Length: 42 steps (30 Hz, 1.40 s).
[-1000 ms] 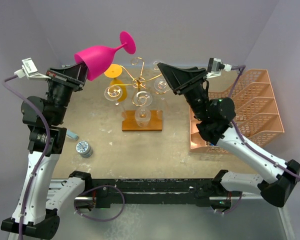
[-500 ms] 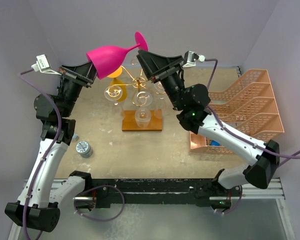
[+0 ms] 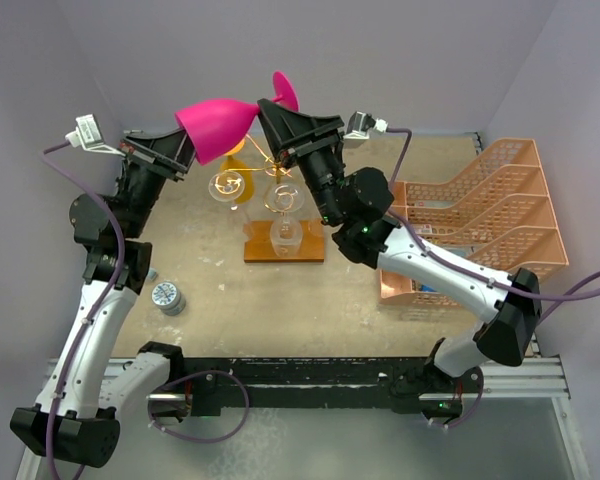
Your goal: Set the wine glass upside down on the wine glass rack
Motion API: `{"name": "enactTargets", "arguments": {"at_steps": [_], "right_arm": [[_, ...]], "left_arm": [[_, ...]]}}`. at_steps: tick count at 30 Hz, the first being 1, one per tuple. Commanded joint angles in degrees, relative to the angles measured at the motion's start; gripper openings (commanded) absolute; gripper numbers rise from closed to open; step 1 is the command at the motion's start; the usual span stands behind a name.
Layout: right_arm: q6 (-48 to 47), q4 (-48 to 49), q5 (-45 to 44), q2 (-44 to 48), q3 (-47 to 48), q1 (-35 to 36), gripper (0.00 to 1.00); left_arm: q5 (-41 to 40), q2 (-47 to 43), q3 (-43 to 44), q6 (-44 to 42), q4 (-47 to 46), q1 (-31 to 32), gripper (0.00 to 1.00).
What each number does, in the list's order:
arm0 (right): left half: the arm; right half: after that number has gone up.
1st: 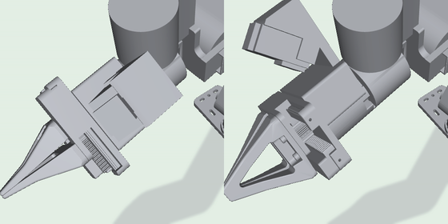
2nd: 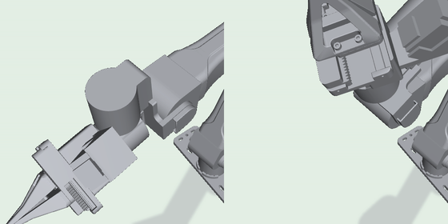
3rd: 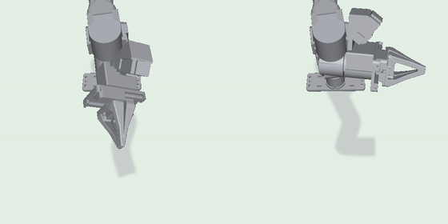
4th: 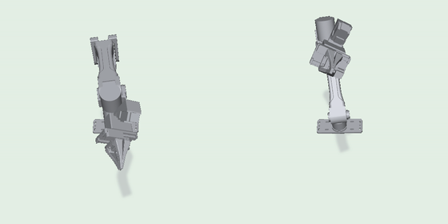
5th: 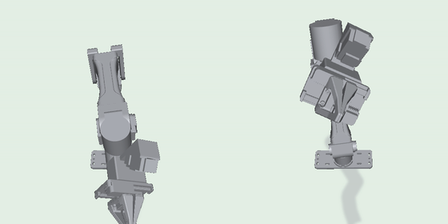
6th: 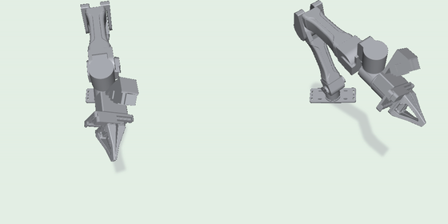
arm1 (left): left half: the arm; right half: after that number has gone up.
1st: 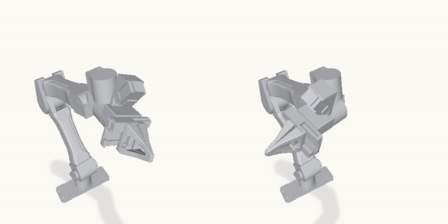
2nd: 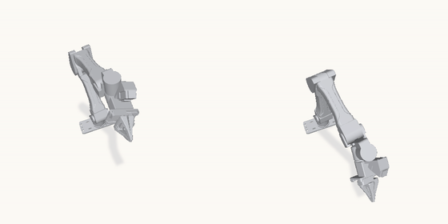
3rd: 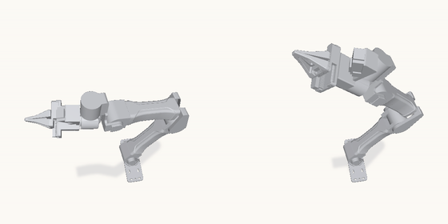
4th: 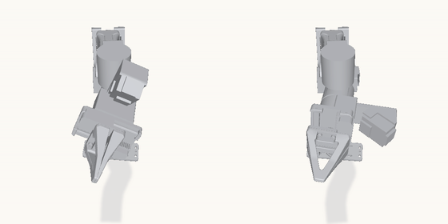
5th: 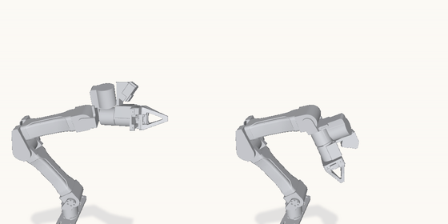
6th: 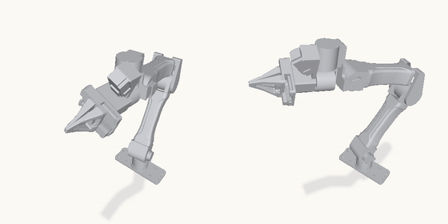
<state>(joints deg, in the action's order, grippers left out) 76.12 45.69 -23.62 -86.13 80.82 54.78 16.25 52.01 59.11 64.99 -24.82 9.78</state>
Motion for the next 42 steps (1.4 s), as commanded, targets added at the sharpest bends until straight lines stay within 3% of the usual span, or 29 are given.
{"name": "enactTargets", "arguments": {"at_steps": [1, 4, 8, 16, 18, 21, 25, 31, 35, 39, 42], "right_arm": [[-0.19, 3.10, -5.74, 0.37, 2.94, 0.91, 0.39], [0.08, 3.82, -5.88, -0.06, 3.17, 1.10, 0.39], [-1.26, 6.01, -5.50, 0.24, 2.94, 1.59, 0.24], [-6.70, 16.79, -5.53, 2.51, -1.90, 2.43, 0.06], [-8.62, 18.78, -5.26, 2.78, -2.52, 2.52, 0.00], [-15.49, 22.72, -4.08, 3.31, -3.70, 2.61, 0.00], [-23.47, 26.88, -4.07, 4.69, -5.51, 3.10, 0.00], [-39.68, 26.26, -2.17, 3.61, -3.42, 6.73, 0.00], [-47.72, 25.72, -1.14, 3.24, -2.52, 7.47, 0.00], [-56.32, 23.39, 1.72, 2.02, -0.41, 8.01, 0.00], [-60.98, 22.48, 5.82, 1.18, 0.10, 8.54, 0.00]], "left_arm": [[2.08, -1.24, -0.41, 0.96, -3.89, -0.11, 0.00], [2.43, -1.70, -0.98, 1.69, -4.23, -0.11, 0.00], [3.70, -1.80, -1.26, 2.34, -4.80, -0.11, 0.00], [5.07, -2.97, -2.54, 2.88, -4.09, -0.12, 0.00], [5.31, -3.51, -2.39, 2.59, -2.61, -0.11, 0.08], [3.77, -4.61, -0.30, -0.74, 5.74, -0.11, 0.25], [-4.12, -7.13, 4.76, -9.47, 24.64, -0.16, 0.36], [-9.72, -12.24, 8.94, -23.05, 41.30, -0.11, 0.39], [-20.12, -15.47, 11.69, -27.70, 49.93, -0.11, 0.40], [-31.30, -19.14, 14.20, -29.30, 53.00, -0.11, 0.43], [-29.49, -20.26, 15.82, -28.21, 51.23, -0.11, 0.44]]}}
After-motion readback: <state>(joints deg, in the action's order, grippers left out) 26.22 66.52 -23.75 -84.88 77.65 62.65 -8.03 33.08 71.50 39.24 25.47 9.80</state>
